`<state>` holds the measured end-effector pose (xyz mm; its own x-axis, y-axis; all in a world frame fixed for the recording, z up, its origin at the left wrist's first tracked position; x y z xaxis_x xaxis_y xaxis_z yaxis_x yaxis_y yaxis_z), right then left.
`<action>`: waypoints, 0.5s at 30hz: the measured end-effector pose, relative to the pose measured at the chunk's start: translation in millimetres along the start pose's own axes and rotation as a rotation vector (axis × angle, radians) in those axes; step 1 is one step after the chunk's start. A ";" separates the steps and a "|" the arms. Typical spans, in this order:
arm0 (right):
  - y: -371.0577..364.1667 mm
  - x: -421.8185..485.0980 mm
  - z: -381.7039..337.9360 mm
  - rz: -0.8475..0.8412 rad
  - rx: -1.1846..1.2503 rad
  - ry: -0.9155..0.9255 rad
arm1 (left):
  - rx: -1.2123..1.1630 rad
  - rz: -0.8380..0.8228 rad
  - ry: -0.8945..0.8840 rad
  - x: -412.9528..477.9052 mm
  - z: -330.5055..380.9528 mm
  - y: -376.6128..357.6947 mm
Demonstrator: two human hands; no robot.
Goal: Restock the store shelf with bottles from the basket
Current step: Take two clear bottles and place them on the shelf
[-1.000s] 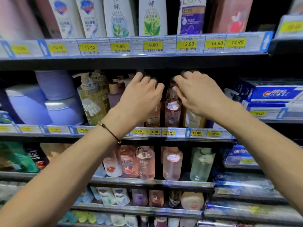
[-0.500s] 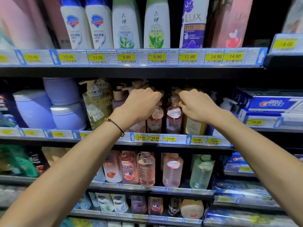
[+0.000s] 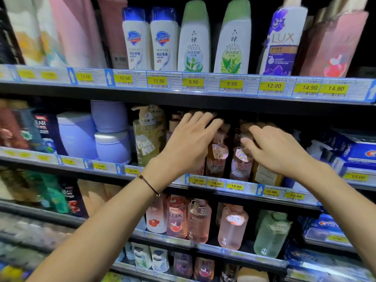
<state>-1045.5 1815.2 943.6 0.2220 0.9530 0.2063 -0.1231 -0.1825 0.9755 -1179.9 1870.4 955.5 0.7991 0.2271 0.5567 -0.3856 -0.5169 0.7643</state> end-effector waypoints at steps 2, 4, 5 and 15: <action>5.3 -1.5 -9.8 0.033 0.022 0.019 | -0.127 0.053 -0.036 -17.2 -15.4 5.4; 11.0 -0.1 -22.2 0.052 0.039 0.033 | -0.204 0.097 -0.039 -35.5 -34.0 12.2; 14.5 1.2 -29.0 0.065 0.056 0.041 | -0.220 0.127 -0.018 -44.6 -45.8 14.9; 20.1 32.4 -87.8 0.000 0.074 0.057 | -0.407 -0.086 0.250 -47.9 -114.2 -12.6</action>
<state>-1125.7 1863.7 963.1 0.1667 0.9648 0.2033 -0.0509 -0.1975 0.9790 -1266.0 1960.3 956.3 0.7197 0.4719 0.5093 -0.5125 -0.1338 0.8482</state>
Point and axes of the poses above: each hand's wrist, its own x-axis towards the middle knuckle, its own y-axis out of the back of the hand, z = x × y, the point moved 10 cm from there along x, towards the middle knuckle, and after that the axes turned 14 degrees about -z, right-handed, at the moved point
